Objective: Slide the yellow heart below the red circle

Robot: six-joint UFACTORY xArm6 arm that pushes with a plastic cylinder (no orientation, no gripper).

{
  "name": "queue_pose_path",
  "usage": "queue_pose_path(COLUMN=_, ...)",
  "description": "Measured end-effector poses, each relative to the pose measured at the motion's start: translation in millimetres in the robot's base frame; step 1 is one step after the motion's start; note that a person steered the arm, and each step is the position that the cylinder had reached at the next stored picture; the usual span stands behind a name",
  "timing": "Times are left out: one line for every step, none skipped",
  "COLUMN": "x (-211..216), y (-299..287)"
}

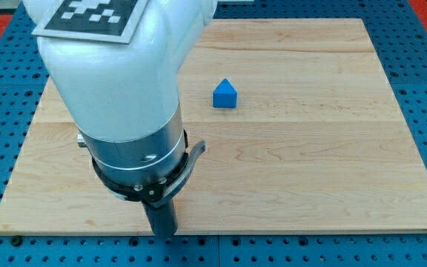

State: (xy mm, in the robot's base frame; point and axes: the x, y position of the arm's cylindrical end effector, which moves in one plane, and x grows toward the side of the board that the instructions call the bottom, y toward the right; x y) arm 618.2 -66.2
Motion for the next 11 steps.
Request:
queue_pose_path(x=-1.0, y=14.6)
queue_pose_path(x=-6.8, y=69.2)
queue_pose_path(x=-14.5, y=47.0)
queue_pose_path(x=-15.5, y=7.5)
queue_pose_path(x=-21.7, y=-37.1)
queue_pose_path(x=-21.7, y=-58.2)
queue_pose_path(x=-17.7, y=14.6)
queue_pose_path(x=-30.4, y=94.6)
queue_pose_path(x=-62.9, y=77.6)
queue_pose_path(x=-85.6, y=36.1)
queue_pose_path(x=-86.6, y=-21.4)
